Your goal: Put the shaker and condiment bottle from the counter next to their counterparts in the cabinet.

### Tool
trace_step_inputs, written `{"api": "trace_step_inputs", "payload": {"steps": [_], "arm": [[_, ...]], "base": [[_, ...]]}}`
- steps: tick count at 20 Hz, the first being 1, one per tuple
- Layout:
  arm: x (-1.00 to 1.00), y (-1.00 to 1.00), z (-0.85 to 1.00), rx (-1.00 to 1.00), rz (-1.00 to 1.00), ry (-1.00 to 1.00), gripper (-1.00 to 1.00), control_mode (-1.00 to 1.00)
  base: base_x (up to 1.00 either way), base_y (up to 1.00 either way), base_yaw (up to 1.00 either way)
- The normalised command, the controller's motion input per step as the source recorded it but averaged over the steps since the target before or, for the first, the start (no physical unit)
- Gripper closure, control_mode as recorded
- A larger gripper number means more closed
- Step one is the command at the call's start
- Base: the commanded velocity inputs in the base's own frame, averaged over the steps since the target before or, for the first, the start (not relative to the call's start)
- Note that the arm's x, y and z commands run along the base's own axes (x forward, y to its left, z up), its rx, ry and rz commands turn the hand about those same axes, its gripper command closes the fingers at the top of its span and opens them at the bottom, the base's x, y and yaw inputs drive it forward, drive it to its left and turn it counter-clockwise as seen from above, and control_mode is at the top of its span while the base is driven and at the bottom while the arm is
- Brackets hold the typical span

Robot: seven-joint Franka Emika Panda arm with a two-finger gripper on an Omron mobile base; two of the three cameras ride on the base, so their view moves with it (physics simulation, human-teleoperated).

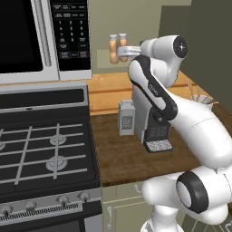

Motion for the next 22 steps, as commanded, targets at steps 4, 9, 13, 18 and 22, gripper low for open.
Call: {"api": "trace_step_inputs", "payload": {"steps": [4,9,13,18,22], "arm": [[-0.94,0.00,0.05,0.04,0.00,0.00,-1.00,-1.00],[-1.00,0.00,0.10,0.05,0.00,0.00,-1.00,-1.00],[-1.00,0.00,0.11,0.06,-0.02,0.00,-1.00,-1.00],[-1.00,0.00,0.10,0.07,-0.04,0.00,-1.00,-1.00],[-1.00,0.00,0.04,0.06,-0.07,0.00,-1.00,-1.00]], "base": [[0.00,0.00,0.00],[0.00,0.00,0.00],[0.00,0.00,0.00],[0.00,0.00,0.00],[0.00,0.00,0.00]]}}
